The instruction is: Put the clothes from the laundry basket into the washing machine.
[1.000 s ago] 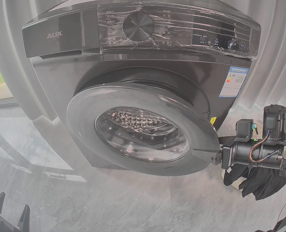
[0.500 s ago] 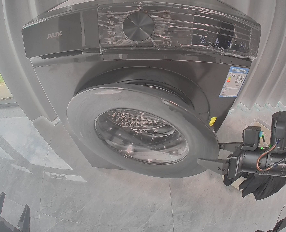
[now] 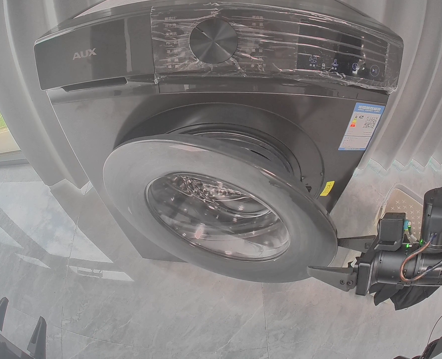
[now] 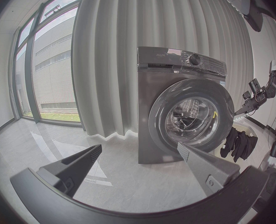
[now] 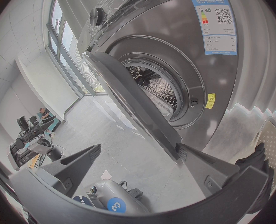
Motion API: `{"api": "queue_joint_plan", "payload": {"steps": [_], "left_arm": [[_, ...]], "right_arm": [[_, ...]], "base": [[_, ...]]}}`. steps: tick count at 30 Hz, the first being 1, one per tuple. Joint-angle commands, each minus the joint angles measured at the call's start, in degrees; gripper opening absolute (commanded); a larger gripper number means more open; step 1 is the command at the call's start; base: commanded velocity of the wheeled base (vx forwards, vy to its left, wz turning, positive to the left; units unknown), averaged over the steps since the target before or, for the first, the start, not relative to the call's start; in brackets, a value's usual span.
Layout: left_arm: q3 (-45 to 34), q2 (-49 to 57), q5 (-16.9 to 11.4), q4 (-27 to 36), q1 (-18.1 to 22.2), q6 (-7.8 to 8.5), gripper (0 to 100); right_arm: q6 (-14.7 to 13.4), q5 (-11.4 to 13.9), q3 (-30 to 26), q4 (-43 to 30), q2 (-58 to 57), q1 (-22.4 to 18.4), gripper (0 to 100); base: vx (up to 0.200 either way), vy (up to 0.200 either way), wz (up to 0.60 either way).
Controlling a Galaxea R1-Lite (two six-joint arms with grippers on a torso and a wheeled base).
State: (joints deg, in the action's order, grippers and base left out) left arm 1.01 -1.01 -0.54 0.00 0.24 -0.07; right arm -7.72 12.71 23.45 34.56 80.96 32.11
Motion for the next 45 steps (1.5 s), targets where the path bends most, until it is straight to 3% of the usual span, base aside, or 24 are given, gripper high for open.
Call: {"api": "queue_joint_plan", "payload": {"steps": [1, 21, 32, 45], "left_arm": [[-1.0, 1.0, 0.0, 0.0, 0.0, -0.01, 100], [-1.0, 1.0, 0.0, 0.0, 0.0, -0.01, 100], [-1.0, 1.0, 0.0, 0.0, 0.0, -0.01, 100], [-1.0, 1.0, 0.0, 0.0, 0.0, -0.01, 100]], "right_arm": [[-0.1, 0.0, -0.9, -0.1, -1.1, 1.0, 100], [-0.1, 0.5, -6.7, -0.2, -5.7, 3.9, 100], [-0.1, 0.4, -3.1, 0.2, -3.8, 2.3, 100], [-0.3, 1.6, -1.1, 0.4, 0.7, 4.0, 100]], "base": [[0.0, 0.0, 0.0], [0.0, 0.0, 0.0], [0.0, 0.0, 0.0], [0.0, 0.0, 0.0]]}}
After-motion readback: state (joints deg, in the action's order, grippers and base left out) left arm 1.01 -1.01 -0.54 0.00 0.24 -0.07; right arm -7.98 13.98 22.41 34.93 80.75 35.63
